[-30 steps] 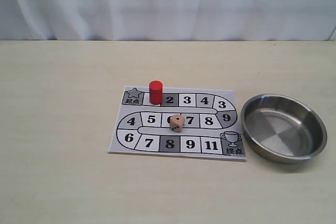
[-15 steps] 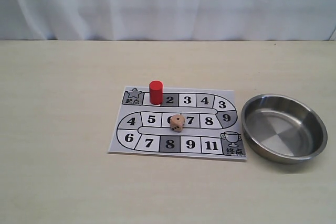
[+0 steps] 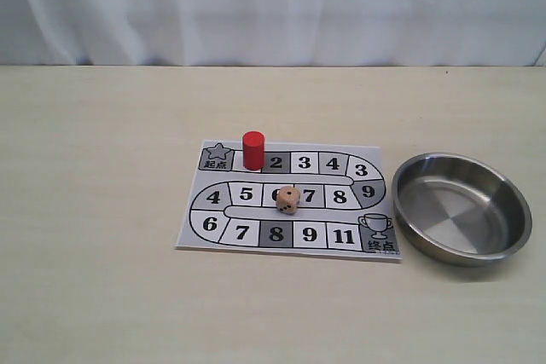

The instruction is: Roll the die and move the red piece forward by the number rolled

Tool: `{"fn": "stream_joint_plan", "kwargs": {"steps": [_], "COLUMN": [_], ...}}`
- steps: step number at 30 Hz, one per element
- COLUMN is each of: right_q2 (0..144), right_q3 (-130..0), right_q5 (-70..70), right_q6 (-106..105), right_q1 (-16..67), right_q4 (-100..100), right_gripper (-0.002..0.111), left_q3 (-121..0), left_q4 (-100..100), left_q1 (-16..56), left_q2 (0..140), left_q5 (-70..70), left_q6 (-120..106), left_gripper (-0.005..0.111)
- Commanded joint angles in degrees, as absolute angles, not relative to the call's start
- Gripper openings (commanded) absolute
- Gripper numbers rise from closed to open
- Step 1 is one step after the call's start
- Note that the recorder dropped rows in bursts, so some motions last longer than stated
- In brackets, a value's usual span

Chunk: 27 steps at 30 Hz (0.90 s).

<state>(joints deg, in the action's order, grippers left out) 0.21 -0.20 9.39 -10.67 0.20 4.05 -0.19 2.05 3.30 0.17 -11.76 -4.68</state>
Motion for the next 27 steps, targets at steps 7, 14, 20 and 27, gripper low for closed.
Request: {"fn": "stream_joint_plan", "kwargs": {"steps": [7,14,20,27], "right_q2": [0.0,0.0,0.0,0.0], "right_q3": [0.0,0.0,0.0,0.0], "right_q5": [12.4,12.0,12.0,12.0], "right_q6": [-7.7,-7.7,-7.7,-7.7], "right_q1": [0.1,0.1,0.1,0.1], "right_q4": [3.7,3.7,3.7,3.7], "right_gripper": [0.004,0.004,0.004,0.004], "left_q3": [0.0,0.0,0.0,0.0], "left_q4": [2.2,2.2,2.2,2.2], "left_q1": [3.3,3.3,3.3,3.3], "left_q2": [0.0,0.0,0.0,0.0], "left_q5": [-11.2,-11.2,-11.2,-11.2], "left_q6": [-4.9,-4.9,-4.9,-4.9], "left_gripper": [0.000,0.000,0.000,0.000]}}
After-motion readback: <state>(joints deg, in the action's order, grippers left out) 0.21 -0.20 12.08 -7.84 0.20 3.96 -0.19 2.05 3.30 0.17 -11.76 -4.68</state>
